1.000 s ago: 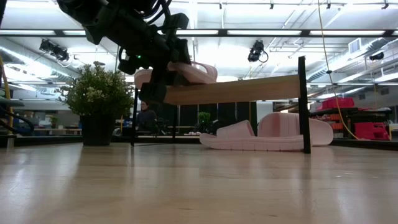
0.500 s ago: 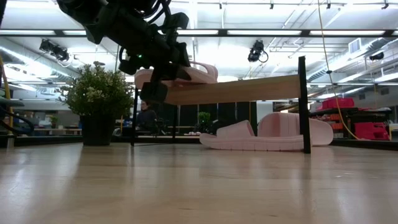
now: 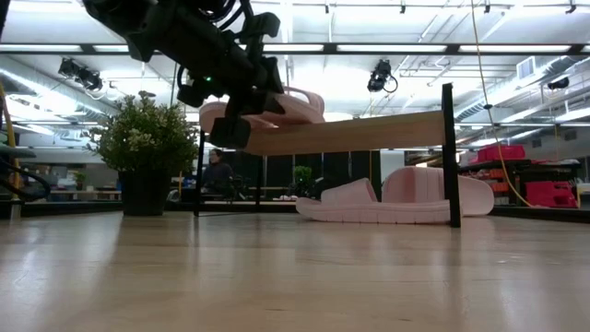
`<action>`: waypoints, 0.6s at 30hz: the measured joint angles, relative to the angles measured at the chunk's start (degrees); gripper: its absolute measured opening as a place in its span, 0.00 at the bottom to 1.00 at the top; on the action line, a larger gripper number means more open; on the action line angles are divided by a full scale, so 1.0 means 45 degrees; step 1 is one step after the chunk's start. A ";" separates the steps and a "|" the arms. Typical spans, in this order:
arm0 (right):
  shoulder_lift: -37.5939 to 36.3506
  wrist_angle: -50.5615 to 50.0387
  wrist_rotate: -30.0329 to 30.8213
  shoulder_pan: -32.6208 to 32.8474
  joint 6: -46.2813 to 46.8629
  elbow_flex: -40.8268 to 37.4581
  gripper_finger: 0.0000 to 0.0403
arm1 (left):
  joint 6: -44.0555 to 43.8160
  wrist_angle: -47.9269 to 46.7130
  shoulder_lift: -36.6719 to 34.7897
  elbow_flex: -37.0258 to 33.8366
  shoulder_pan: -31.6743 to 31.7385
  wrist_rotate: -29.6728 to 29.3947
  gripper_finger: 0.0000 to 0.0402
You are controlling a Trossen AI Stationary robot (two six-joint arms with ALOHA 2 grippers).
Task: Pick and place slides into the shelf
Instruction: Put the pink slide on the shelf
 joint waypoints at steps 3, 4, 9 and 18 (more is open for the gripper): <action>0.0000 0.0000 0.0000 0.0000 -0.0005 0.0000 0.02 | -0.0145 0.0025 0.0000 0.0000 -0.0013 -0.0005 0.24; 0.0000 0.0000 0.0000 0.0000 -0.0005 0.0000 0.02 | -0.0289 0.0035 0.0000 0.0000 -0.0039 -0.0015 0.28; 0.0000 0.0000 0.0000 0.0001 -0.0005 0.0000 0.02 | -0.0248 -0.0035 0.0000 0.0000 -0.0073 -0.0039 0.37; 0.0000 0.0000 0.0000 0.0004 -0.0005 0.0000 0.03 | -0.0135 -0.0122 0.0000 0.0000 -0.0039 -0.0252 0.44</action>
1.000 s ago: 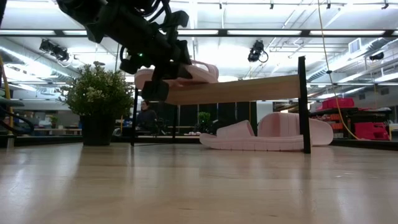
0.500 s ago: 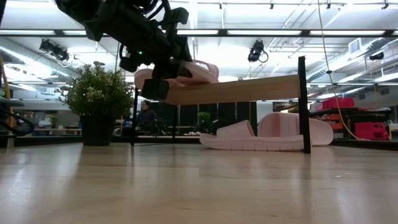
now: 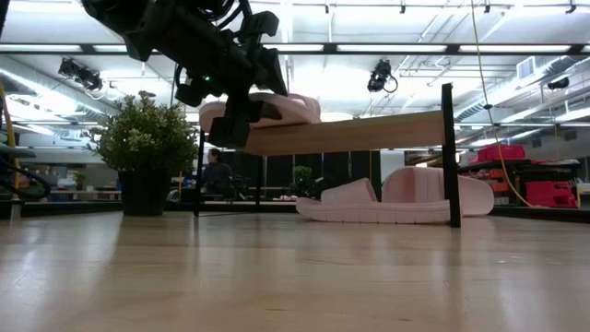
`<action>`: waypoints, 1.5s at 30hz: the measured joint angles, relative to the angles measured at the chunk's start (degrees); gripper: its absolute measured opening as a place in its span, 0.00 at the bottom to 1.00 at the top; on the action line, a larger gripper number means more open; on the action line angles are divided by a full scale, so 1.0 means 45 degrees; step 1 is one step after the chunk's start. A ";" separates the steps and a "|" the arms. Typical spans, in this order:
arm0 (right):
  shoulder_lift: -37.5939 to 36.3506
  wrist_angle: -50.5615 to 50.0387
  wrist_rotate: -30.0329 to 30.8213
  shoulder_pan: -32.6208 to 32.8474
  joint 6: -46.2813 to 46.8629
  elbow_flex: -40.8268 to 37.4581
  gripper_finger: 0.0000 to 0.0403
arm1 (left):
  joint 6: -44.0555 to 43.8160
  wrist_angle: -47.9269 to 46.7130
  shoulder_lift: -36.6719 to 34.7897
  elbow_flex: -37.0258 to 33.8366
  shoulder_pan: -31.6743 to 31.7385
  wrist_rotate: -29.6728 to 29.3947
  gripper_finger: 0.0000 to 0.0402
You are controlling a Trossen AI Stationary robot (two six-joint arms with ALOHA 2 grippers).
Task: Pick and place slides into the shelf
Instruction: Put the pink slide on the shelf
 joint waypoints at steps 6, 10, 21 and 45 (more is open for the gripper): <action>0.0000 0.0000 0.0000 -0.0002 0.0000 0.0000 0.02 | 0.0043 0.0000 -0.0003 0.0000 0.0000 -0.0083 0.48; 0.0000 0.0000 0.0000 -0.0004 0.0000 0.0000 0.03 | 0.0124 -0.0009 -0.0005 0.0005 0.0000 -0.0102 0.50; 0.0000 -0.0126 -0.0003 -0.0003 0.0004 0.0000 0.03 | 0.0737 -0.0203 -0.0010 0.0007 -0.0092 0.0084 0.57; -0.0342 -0.0887 -0.0678 0.0001 0.0016 -0.0005 0.03 | 0.1792 -0.0352 -0.0019 0.0454 -0.1774 -0.0088 0.63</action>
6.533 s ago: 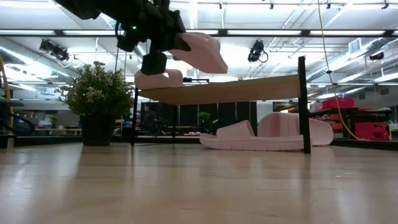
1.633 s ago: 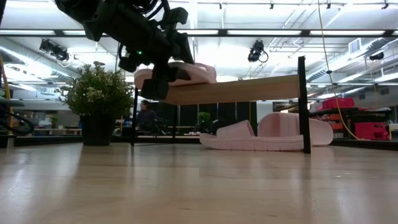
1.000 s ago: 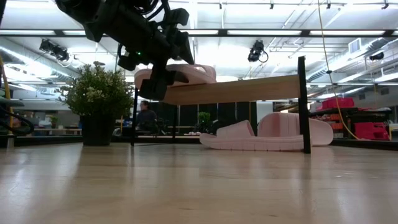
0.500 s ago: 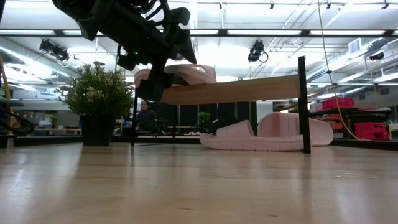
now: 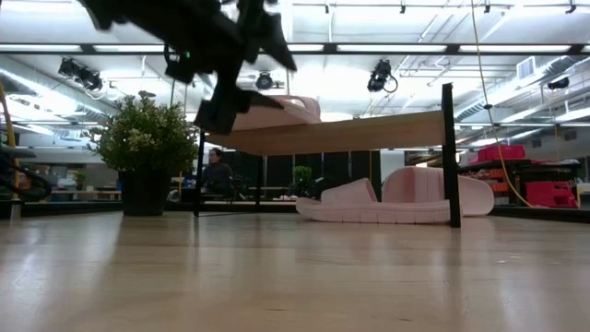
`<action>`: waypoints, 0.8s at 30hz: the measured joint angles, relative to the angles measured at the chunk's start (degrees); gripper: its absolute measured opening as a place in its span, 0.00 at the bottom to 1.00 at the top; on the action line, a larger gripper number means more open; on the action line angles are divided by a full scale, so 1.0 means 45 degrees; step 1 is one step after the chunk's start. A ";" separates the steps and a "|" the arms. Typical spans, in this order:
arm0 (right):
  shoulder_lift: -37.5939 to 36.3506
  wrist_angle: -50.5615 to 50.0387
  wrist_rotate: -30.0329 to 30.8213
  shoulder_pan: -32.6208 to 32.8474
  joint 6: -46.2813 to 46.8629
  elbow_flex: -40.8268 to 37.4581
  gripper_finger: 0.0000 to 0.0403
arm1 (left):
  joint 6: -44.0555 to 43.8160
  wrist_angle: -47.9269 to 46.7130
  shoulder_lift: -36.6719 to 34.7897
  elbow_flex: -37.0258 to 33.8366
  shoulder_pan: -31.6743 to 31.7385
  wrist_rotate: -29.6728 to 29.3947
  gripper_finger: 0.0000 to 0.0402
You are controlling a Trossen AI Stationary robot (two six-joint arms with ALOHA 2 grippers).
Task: Pick and place slides into the shelf
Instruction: Put the pink slide on the shelf
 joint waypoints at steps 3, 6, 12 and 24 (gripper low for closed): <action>-0.0142 -0.0083 0.0003 0.0000 0.0080 0.0000 0.03 | 0.0807 -0.0034 0.0000 0.0454 -0.0358 -0.0245 0.62; -0.0315 -0.0363 -0.0003 0.0000 0.0294 0.0000 0.02 | 0.1969 -0.0074 0.0000 0.1071 -0.0580 -0.0262 0.62; -0.0882 -0.1240 -0.0026 0.0000 0.0640 0.0000 0.03 | 0.3703 -0.0368 0.0000 0.2089 -0.0765 0.0073 0.62; -0.2364 -0.3291 -0.0045 0.0014 0.1877 0.0000 0.03 | 0.4850 -0.0404 0.1775 0.4431 -0.0419 0.1700 0.60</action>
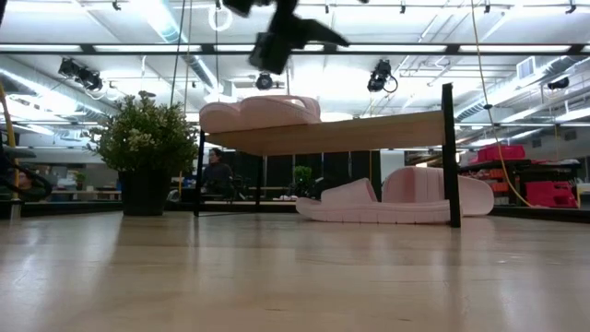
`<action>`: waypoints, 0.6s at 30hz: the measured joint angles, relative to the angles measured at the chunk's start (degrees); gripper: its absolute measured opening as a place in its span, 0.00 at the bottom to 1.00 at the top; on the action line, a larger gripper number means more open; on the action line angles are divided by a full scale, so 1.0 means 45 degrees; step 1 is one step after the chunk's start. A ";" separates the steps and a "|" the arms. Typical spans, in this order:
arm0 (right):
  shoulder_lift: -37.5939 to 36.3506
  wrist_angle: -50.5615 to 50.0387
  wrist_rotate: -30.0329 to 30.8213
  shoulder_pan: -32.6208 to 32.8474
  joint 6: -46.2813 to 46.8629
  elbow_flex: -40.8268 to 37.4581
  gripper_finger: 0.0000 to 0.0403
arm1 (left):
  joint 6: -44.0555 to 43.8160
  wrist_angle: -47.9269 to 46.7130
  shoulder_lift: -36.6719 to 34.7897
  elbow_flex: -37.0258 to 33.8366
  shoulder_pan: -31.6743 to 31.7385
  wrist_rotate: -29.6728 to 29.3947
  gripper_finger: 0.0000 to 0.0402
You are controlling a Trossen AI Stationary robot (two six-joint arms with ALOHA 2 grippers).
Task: Pick and place slides into the shelf
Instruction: Put the pink slide on the shelf
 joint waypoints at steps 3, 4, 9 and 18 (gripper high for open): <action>-0.0456 -0.0342 -0.0005 0.0020 0.0380 0.0000 0.03 | 0.0558 0.0013 0.0701 0.0839 0.0060 0.0076 0.59; -0.0596 -0.0440 -0.0005 0.0023 0.0489 0.0000 0.02 | 0.0668 -0.0007 0.0898 0.1044 0.0102 0.0084 0.59; -0.1290 -0.0721 -0.0040 0.0020 0.1143 0.0000 0.03 | 0.1378 -0.0174 0.1658 0.1660 0.0193 0.0188 0.57; -0.2129 -0.1345 -0.0510 0.0020 0.1674 0.0000 0.03 | 0.1744 -0.2446 0.2024 0.1774 0.0146 0.1022 0.53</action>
